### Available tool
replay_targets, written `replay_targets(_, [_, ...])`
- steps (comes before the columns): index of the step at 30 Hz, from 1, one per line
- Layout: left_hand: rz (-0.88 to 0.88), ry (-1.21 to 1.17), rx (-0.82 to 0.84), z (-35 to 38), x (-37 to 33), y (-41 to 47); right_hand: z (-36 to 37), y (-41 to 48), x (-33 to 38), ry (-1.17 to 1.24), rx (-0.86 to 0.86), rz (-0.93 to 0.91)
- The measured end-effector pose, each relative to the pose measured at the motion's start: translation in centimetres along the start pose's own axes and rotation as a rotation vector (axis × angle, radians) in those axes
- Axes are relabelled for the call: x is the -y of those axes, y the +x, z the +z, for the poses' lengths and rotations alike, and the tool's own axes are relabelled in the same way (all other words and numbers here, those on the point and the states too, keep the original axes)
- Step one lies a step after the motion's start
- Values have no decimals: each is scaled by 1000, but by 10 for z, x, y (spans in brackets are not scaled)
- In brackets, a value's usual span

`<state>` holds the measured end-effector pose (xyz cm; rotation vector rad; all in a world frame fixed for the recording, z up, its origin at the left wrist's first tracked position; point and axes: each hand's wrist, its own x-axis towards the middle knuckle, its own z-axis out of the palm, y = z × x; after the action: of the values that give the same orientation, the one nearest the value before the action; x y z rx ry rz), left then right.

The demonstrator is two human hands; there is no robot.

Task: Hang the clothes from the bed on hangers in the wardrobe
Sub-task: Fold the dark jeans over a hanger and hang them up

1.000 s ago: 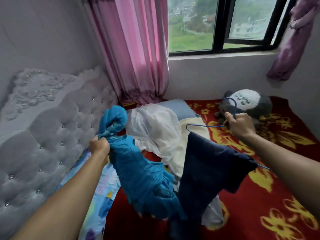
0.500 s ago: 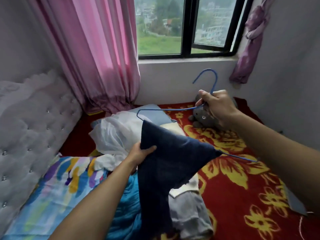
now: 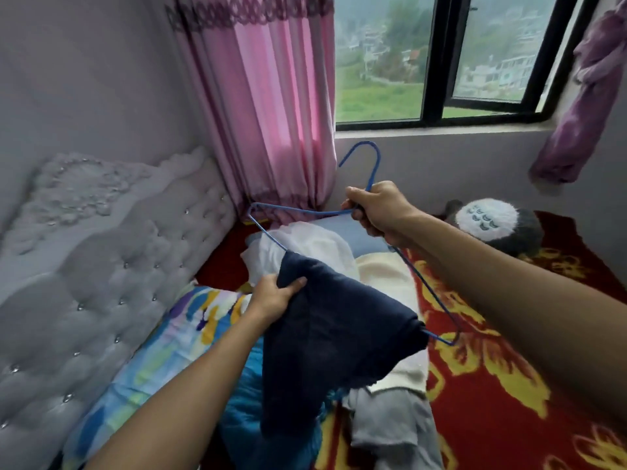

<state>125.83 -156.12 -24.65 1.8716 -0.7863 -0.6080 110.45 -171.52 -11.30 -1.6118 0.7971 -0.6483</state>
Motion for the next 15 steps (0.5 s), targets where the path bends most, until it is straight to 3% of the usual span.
replay_targets(9, [-197,135,-368,-50,37,-156,71,-83,27,-187,588,-164])
replay_targets(15, [-145,402,-755,-102,26,-293,139,-192,77,-275,982,-333])
